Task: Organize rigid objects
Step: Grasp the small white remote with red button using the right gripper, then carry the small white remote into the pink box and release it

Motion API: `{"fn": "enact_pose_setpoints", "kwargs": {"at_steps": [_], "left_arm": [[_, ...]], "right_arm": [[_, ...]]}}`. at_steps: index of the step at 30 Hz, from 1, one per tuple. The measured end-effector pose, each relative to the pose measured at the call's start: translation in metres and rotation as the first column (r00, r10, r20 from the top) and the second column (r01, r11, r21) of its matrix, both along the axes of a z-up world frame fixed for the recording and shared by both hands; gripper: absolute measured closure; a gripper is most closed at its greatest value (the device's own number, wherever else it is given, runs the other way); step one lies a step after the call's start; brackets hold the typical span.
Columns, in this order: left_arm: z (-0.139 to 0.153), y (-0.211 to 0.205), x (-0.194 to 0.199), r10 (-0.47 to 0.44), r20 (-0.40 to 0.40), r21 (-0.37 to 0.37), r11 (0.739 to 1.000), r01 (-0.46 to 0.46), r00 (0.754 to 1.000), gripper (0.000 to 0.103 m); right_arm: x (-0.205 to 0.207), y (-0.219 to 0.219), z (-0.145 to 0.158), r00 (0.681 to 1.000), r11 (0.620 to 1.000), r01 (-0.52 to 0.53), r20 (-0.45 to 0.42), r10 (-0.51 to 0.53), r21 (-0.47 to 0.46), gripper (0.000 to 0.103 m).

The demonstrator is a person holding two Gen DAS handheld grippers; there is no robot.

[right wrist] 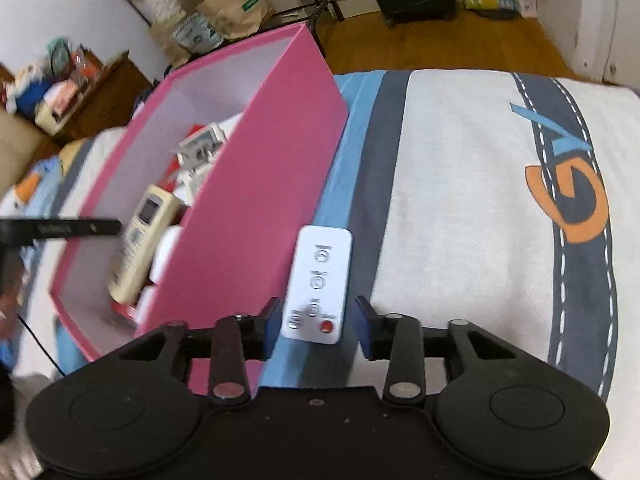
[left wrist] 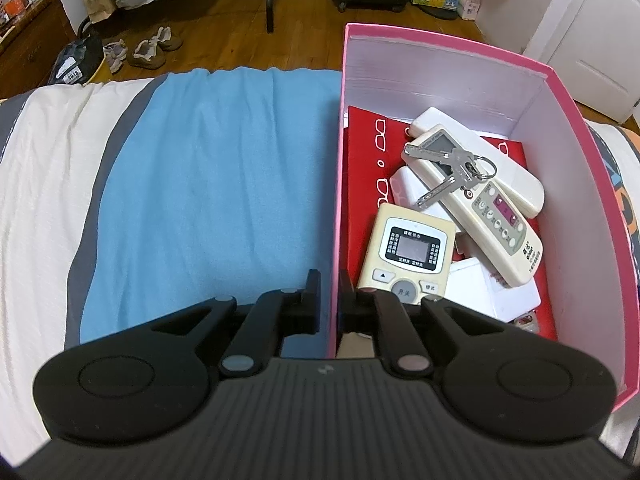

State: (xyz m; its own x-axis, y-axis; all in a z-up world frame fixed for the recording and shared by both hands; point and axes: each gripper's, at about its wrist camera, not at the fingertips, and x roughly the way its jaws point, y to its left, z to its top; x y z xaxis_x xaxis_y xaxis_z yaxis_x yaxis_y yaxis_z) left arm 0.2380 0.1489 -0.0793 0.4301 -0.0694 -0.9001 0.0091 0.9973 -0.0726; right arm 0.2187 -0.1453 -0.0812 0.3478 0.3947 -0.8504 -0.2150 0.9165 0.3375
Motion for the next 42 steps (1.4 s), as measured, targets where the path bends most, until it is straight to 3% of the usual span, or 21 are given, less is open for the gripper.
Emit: {"fn": "enact_pose_setpoints", "kwargs": {"at_steps": [3, 7, 15, 18, 21, 24, 30, 32, 33, 39, 41, 42], "left_arm": [[0.000, 0.001, 0.000, 0.000, -0.001, -0.004, 1.000, 0.000, 1.000, 0.093], [0.000, 0.001, -0.001, -0.005, 0.001, 0.000, 1.000, 0.005, 1.000, 0.093], [-0.002, 0.001, 0.001, -0.003, -0.003, 0.002, 1.000, 0.003, 1.000, 0.091], [-0.002, 0.001, 0.001, -0.004, -0.002, 0.005, 1.000, 0.004, 1.000, 0.090], [-0.002, 0.001, 0.001, -0.003, -0.003, 0.006, 1.000, 0.003, 1.000, 0.090], [-0.002, 0.001, 0.002, -0.003, -0.005, 0.008, 1.000, 0.003, 1.000, 0.090], [-0.003, 0.002, 0.002, 0.006, -0.009, 0.002, 1.000, -0.006, 1.000, 0.089], [-0.003, 0.002, 0.002, 0.006, -0.008, 0.003, 1.000, -0.006, 1.000, 0.089], [-0.003, 0.002, 0.002, 0.007, -0.008, 0.003, 1.000, -0.007, 1.000, 0.089], [-0.003, 0.004, 0.003, 0.024, -0.013, -0.008, 1.000, -0.024, 1.000, 0.089], [-0.003, 0.003, 0.002, 0.023, -0.012, -0.001, 1.000, -0.023, 1.000, 0.089], [-0.003, 0.002, 0.002, 0.021, -0.010, 0.002, 1.000, -0.021, 1.000, 0.089]], "right_arm": [[0.002, 0.001, -0.007, 1.000, 1.000, -0.026, -0.001, 0.026, 0.006, 0.057], [0.000, 0.002, -0.015, 0.994, 0.993, -0.112, -0.005, 0.112, 0.036, 0.041], [-0.007, 0.023, -0.025, 0.970, 0.969, -0.231, 0.058, 0.236, -0.084, 0.038], [-0.008, 0.033, -0.027, 0.949, 0.945, -0.279, 0.103, 0.299, -0.173, 0.038], [-0.007, 0.035, -0.028, 0.949, 0.947, -0.264, 0.123, 0.289, -0.185, 0.040], [-0.007, 0.033, -0.024, 0.947, 0.941, -0.272, 0.119, 0.299, -0.200, 0.058], [-0.012, 0.028, -0.017, 0.935, 0.900, -0.301, 0.091, 0.344, -0.315, 0.058], [-0.014, 0.033, -0.018, 0.924, 0.887, -0.313, 0.107, 0.367, -0.338, 0.051], [-0.014, 0.035, -0.019, 0.923, 0.887, -0.310, 0.114, 0.367, -0.341, 0.047], [0.003, 0.042, -0.032, 0.939, 0.918, -0.249, 0.155, 0.307, -0.310, 0.046], [0.010, 0.043, -0.033, 0.951, 0.932, -0.211, 0.158, 0.266, -0.296, 0.058], [0.010, 0.043, -0.032, 0.953, 0.930, -0.200, 0.157, 0.258, -0.309, 0.059]]}}
